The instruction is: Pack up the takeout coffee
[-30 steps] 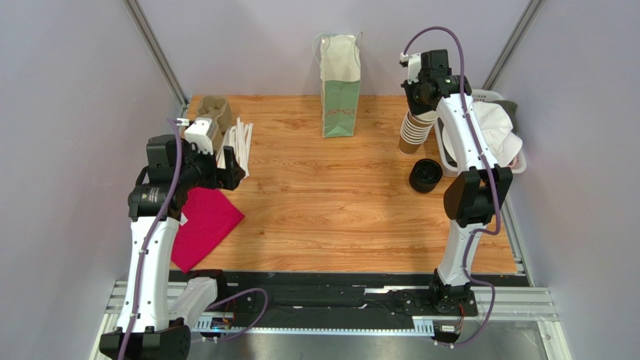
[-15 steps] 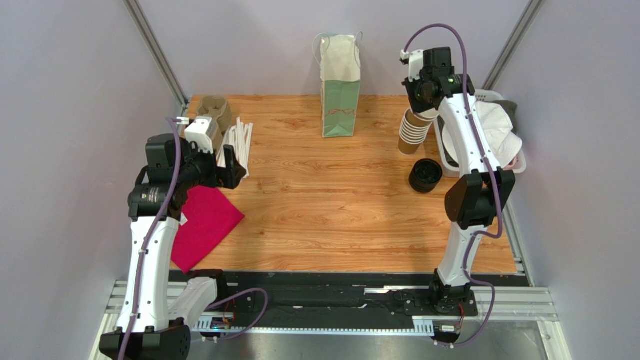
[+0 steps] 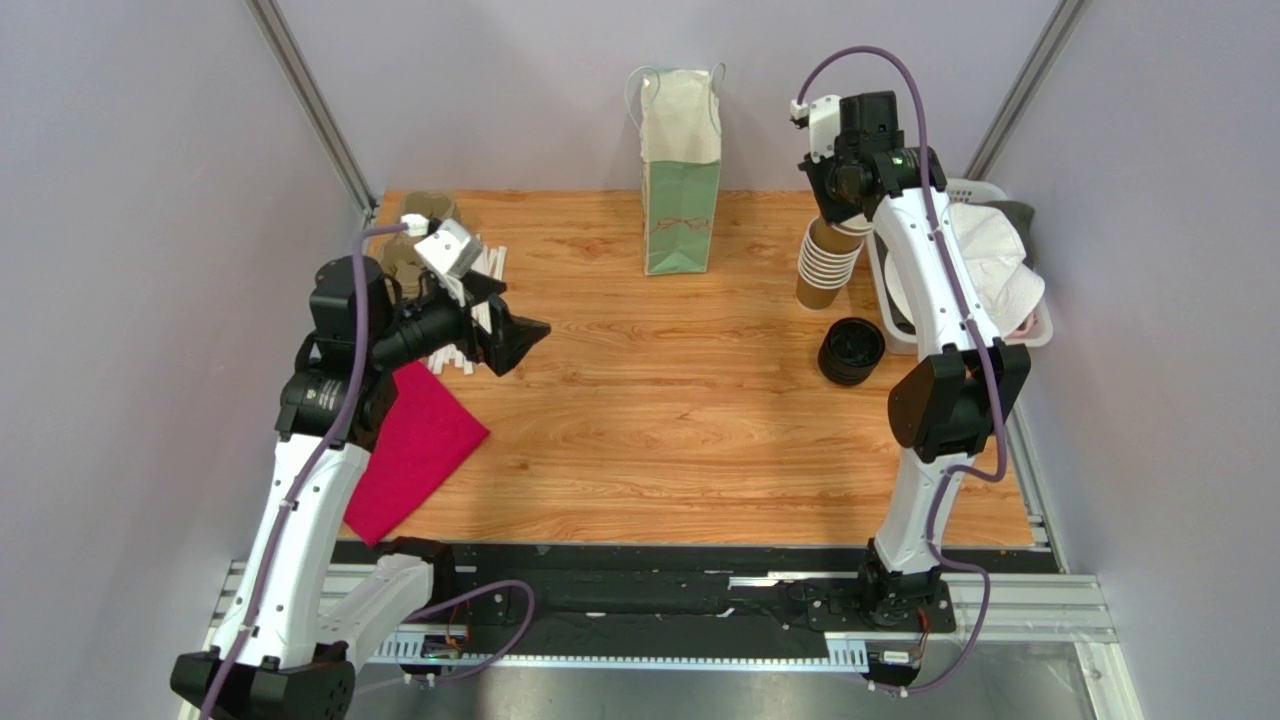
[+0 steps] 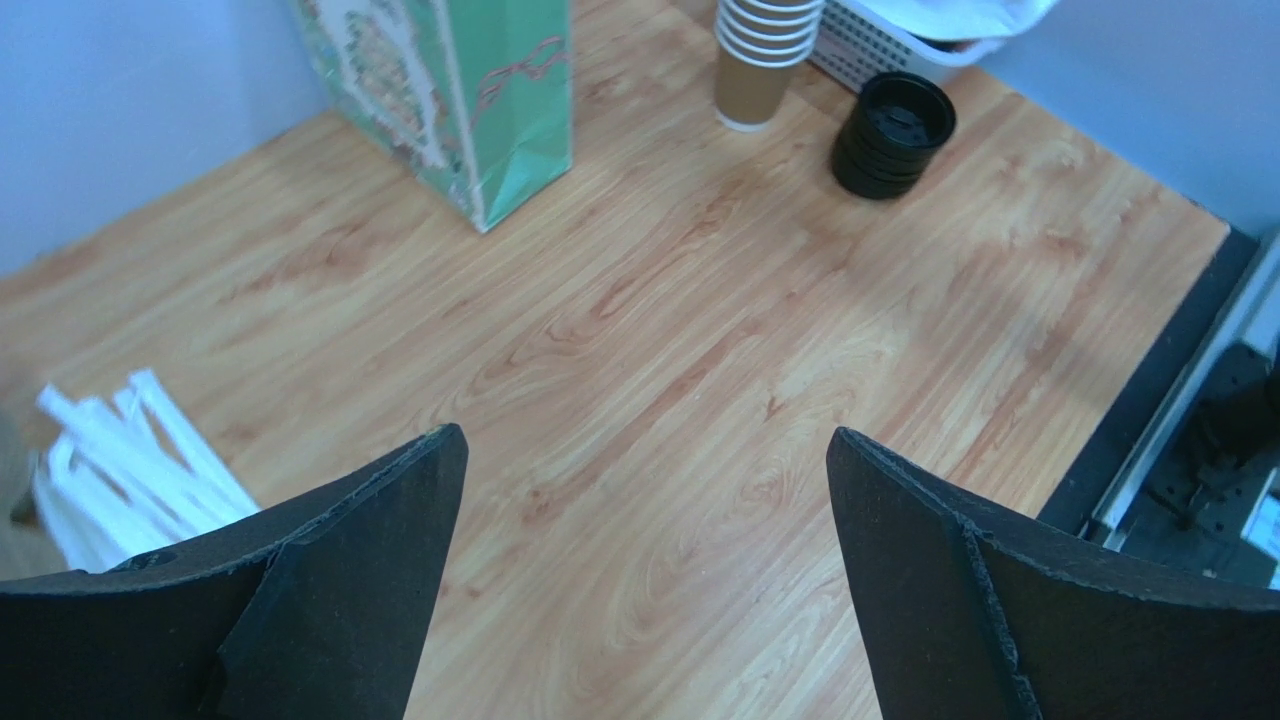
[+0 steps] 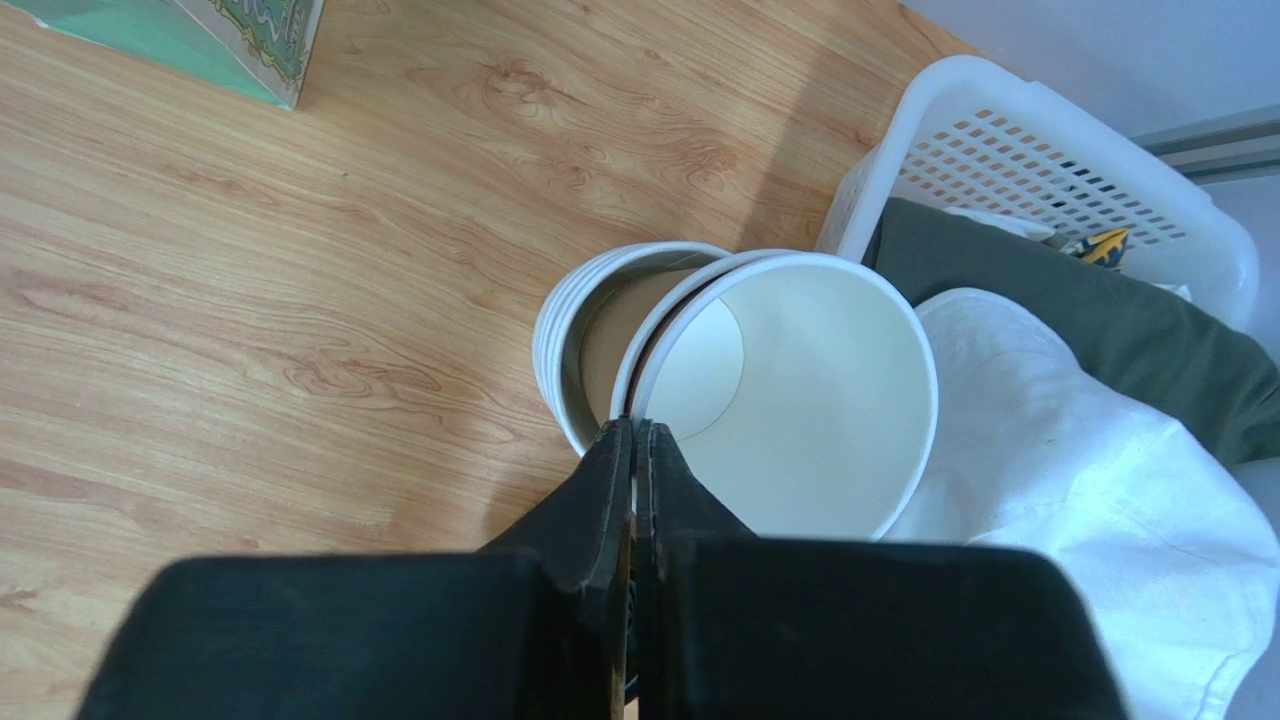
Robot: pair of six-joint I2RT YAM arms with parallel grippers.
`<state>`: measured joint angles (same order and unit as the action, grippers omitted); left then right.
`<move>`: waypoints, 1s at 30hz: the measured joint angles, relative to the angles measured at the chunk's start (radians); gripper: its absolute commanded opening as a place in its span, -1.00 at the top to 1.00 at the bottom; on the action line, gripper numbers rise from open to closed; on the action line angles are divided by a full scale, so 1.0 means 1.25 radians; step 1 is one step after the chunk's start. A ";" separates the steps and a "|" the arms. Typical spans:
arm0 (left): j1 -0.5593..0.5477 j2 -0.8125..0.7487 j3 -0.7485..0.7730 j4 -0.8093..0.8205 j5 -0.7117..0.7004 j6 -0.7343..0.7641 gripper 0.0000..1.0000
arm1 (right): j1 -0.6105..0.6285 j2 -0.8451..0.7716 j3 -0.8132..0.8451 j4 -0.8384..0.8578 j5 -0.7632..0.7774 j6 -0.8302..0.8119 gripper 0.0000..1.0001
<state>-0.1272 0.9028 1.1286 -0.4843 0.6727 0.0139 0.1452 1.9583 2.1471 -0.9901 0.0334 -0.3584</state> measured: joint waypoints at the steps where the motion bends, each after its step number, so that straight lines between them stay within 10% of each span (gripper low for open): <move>1: -0.024 0.009 0.000 0.011 0.005 0.020 -0.98 | 0.004 0.000 0.000 0.000 0.006 -0.006 1.00; 11: -0.159 0.042 -0.082 0.117 0.032 0.233 -0.98 | 0.040 0.000 0.002 -0.002 0.059 -0.069 1.00; 19: -0.411 0.101 -0.203 0.354 0.005 0.673 -0.89 | 0.044 0.000 0.016 -0.008 0.063 -0.083 1.00; 30: -0.518 0.751 0.061 0.817 -0.039 1.036 -0.16 | 0.044 0.002 0.016 -0.013 0.063 -0.089 1.00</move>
<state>-0.7742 1.8420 1.2049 0.5369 0.6239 1.3094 0.1997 1.9602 2.1670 -1.0069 0.1116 -0.4690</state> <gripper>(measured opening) 0.611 0.009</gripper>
